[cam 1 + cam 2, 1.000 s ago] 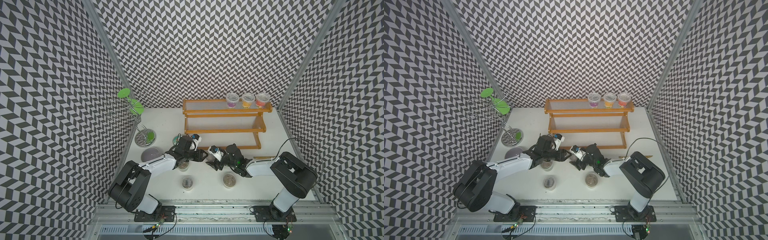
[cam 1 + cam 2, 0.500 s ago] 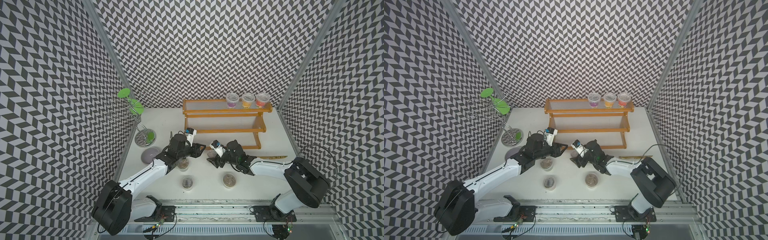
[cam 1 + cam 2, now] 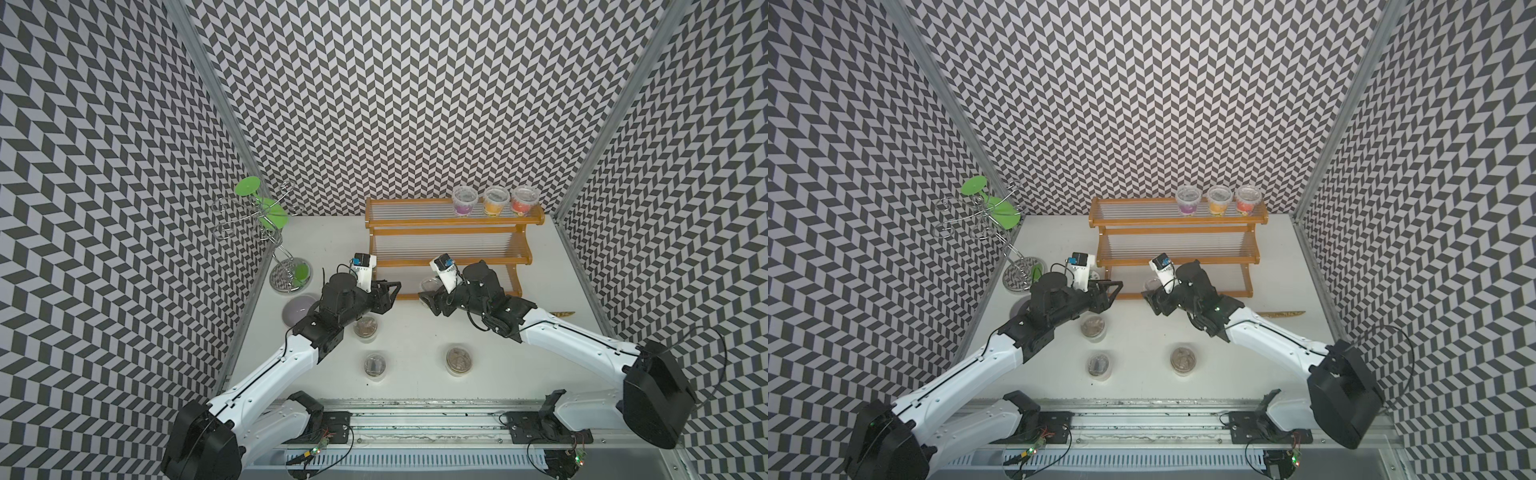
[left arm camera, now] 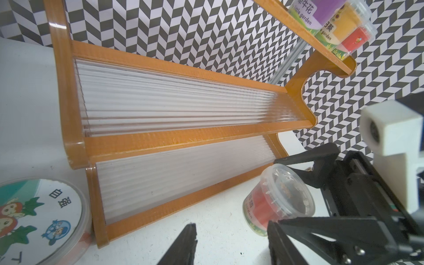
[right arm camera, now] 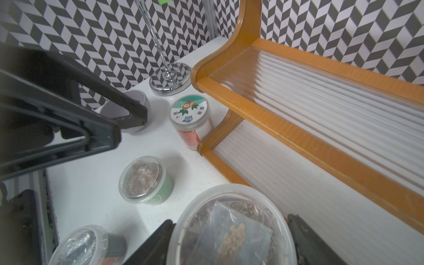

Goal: Place the seed container on the shelf
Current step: Pick up the seed jar at the center of the board, then place the seed jar on the shelf.

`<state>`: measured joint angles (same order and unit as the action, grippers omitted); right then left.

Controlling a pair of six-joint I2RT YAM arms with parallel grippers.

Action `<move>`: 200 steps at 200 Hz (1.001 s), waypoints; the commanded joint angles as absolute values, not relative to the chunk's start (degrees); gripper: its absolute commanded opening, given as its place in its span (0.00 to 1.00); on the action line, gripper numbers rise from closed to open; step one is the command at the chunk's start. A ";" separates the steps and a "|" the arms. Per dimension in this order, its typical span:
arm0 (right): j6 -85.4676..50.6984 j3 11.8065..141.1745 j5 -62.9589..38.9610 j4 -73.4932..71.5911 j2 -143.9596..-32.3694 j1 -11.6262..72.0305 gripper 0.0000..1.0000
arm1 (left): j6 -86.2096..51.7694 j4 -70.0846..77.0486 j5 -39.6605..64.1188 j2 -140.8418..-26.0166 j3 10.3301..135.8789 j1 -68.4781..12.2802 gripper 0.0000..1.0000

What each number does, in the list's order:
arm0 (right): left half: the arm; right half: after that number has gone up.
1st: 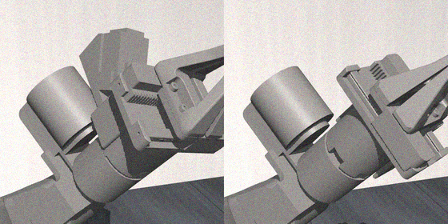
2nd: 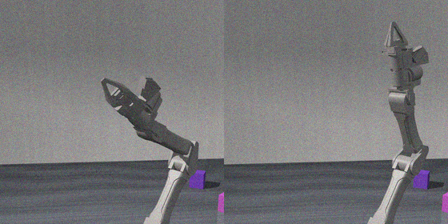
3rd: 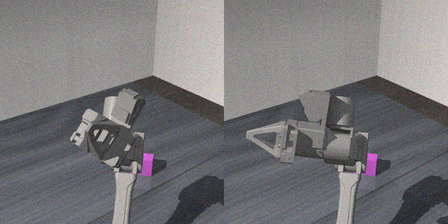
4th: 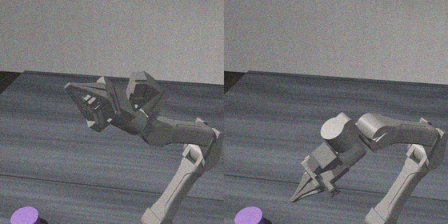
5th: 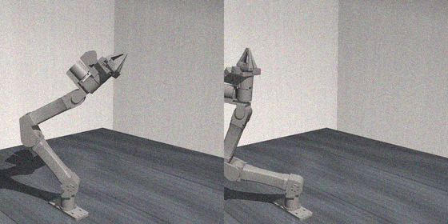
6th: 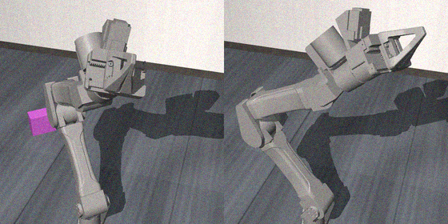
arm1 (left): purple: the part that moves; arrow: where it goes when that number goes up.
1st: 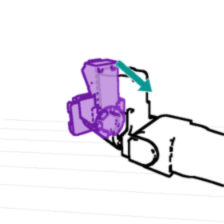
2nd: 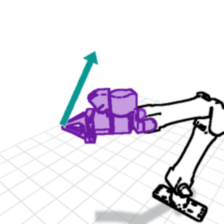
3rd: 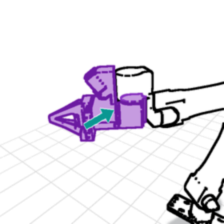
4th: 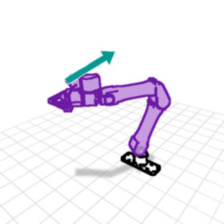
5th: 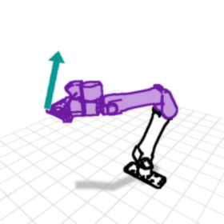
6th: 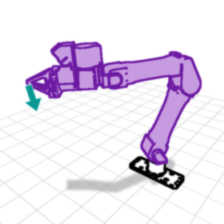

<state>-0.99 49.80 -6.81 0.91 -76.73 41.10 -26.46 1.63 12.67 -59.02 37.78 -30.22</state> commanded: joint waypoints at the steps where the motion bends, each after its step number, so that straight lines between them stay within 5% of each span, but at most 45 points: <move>1: -2.22 50.38 -5.39 1.72 -75.80 41.04 0.77 | -26.68 1.83 12.40 -58.84 36.73 -29.91 0.54; 200: -4.03 62.41 -0.75 12.65 -72.78 42.32 0.75 | -27.09 4.24 16.44 -59.77 35.62 -29.94 0.54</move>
<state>-3.29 59.24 -3.84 12.88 -75.75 41.63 -26.72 1.74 13.91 -59.61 36.53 -30.22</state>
